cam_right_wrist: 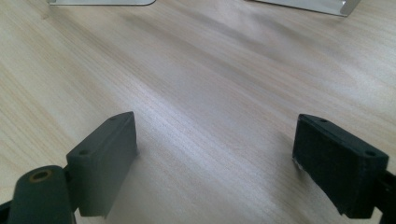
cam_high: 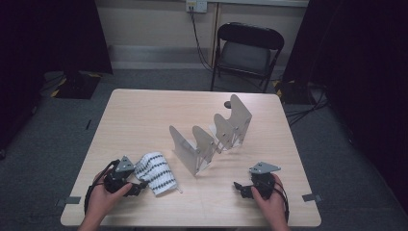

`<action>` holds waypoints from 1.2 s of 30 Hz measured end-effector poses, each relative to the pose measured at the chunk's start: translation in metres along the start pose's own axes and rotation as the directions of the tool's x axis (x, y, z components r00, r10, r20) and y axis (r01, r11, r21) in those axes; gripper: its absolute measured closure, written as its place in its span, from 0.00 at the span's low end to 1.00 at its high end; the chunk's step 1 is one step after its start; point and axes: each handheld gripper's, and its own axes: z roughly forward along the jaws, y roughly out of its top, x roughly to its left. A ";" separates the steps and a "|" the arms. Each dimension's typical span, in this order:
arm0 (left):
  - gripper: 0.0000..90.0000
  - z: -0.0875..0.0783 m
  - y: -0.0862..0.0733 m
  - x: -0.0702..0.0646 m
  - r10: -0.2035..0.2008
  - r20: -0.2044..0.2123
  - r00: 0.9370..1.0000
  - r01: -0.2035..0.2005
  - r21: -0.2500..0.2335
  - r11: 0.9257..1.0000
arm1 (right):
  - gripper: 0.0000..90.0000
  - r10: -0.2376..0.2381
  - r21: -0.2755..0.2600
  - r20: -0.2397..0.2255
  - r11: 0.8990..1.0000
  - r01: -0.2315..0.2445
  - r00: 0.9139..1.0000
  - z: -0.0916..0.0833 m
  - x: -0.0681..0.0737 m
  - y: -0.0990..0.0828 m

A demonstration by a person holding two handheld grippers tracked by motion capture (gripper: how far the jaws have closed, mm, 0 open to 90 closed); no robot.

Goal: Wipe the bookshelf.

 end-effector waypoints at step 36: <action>0.00 0.012 -0.006 0.001 0.012 0.043 0.999 -0.009 -0.067 0.998 | 0.20 -0.007 -0.010 -0.046 1.000 0.007 0.999 -0.030 0.012 0.075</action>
